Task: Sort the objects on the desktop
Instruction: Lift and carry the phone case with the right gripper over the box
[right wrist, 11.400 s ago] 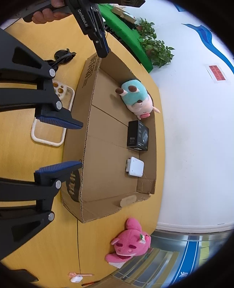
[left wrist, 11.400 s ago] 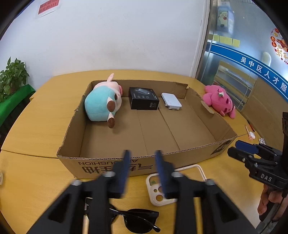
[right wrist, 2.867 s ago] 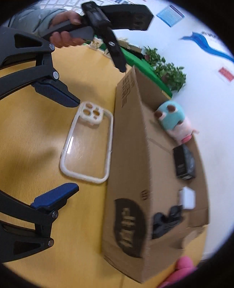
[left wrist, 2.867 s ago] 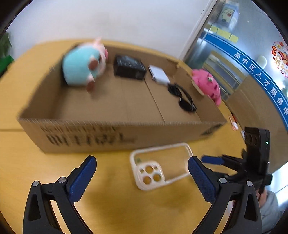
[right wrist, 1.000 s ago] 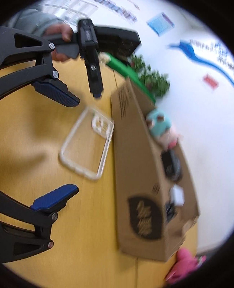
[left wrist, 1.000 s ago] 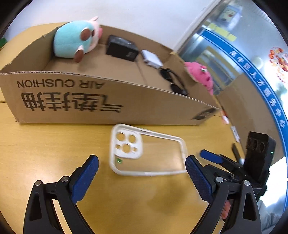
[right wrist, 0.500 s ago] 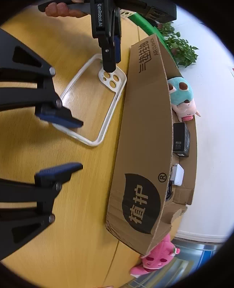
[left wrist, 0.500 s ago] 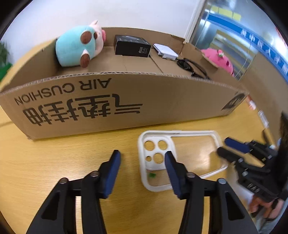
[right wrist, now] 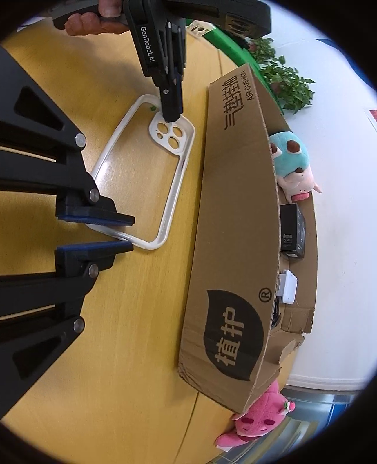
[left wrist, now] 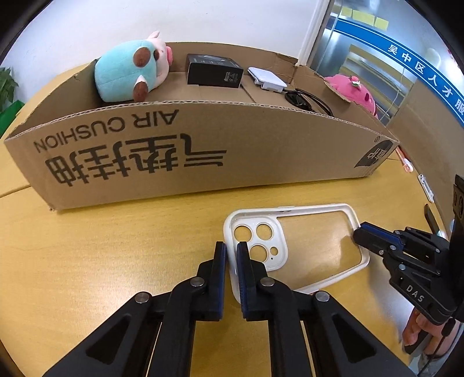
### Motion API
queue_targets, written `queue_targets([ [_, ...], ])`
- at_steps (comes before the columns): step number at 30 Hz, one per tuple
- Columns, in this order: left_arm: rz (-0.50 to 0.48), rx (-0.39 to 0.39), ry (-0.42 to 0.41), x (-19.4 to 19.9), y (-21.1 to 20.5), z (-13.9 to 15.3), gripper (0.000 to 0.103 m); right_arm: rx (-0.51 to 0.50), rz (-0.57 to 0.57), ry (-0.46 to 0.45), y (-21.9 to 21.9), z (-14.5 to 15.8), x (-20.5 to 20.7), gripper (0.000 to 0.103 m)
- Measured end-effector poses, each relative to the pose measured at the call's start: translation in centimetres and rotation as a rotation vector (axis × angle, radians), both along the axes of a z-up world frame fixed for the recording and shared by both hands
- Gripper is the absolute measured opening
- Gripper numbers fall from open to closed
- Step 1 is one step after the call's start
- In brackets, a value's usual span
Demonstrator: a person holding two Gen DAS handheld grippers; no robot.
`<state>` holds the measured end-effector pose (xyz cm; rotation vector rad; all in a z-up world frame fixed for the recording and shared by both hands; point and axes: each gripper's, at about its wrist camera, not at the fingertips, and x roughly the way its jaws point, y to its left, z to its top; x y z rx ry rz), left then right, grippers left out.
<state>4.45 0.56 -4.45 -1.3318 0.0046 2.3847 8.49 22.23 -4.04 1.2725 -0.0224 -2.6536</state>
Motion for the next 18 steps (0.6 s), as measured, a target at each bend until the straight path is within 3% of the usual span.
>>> queue_targets([
  [4, 0.015, 0.019, 0.031, 0.6, -0.2, 1.8, 0.006, -0.015, -0.015, 0.033, 0.0, 1.0, 0.5, 0.008],
  [7, 0.01, 0.049, 0.093, 1.0, -0.4, 4.8, 0.006, -0.02, -0.02, 0.066, 0.1, 2.5, 0.6, 0.008],
  [13, 0.002, 0.099, 0.219, 1.1, -0.9, 10.5, 0.006, -0.026, -0.033, 0.163, 0.2, 6.7, 0.9, 0.008],
  [18, -0.013, 0.107, 0.271, 0.2, -0.7, 12.9, 0.006, -0.036, -0.046, 0.246, 0.7, 10.2, 0.6, 0.008],
])
